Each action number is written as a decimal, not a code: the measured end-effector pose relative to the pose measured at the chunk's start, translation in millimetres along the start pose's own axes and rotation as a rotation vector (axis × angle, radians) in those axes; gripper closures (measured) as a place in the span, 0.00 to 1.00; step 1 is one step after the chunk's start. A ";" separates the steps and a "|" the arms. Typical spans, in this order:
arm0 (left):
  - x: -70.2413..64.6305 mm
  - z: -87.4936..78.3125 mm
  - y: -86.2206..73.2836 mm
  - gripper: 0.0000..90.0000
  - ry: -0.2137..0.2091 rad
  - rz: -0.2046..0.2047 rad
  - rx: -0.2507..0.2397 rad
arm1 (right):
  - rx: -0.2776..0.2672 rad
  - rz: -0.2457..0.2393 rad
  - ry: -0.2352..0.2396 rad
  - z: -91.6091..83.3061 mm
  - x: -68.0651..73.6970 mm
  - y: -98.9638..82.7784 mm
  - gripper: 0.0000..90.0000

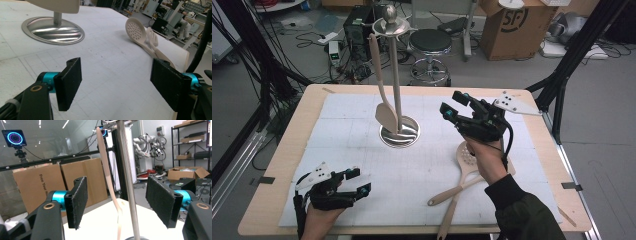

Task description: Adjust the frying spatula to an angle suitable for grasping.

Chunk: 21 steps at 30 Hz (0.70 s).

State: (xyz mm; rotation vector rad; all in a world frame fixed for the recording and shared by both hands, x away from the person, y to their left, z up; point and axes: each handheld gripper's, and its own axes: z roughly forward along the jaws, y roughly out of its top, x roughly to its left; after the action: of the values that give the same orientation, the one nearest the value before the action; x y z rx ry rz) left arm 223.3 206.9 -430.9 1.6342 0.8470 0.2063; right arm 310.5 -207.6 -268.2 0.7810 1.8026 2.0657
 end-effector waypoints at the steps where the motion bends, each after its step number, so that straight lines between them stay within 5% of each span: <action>1: 0.0 -0.2 0.1 0.29 0.000 0.002 0.001 | -0.001 0.009 0.003 -2.2 -0.3 -0.9 0.38; 16: 0.3 -1.5 0.1 0.29 0.002 0.004 -0.005 | 0.104 -0.047 0.021 -25.2 3.2 -20.8 0.37; 21: 0.0 -1.2 0.1 0.29 0.003 0.002 -0.006 | 0.121 -0.030 0.027 -34.8 0.9 -30.7 0.37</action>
State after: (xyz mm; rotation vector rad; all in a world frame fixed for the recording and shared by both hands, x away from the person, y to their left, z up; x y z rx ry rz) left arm 222.6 207.8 -430.5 1.6299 0.8465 0.2129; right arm 285.9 -230.2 -300.5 0.7556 1.9573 1.9725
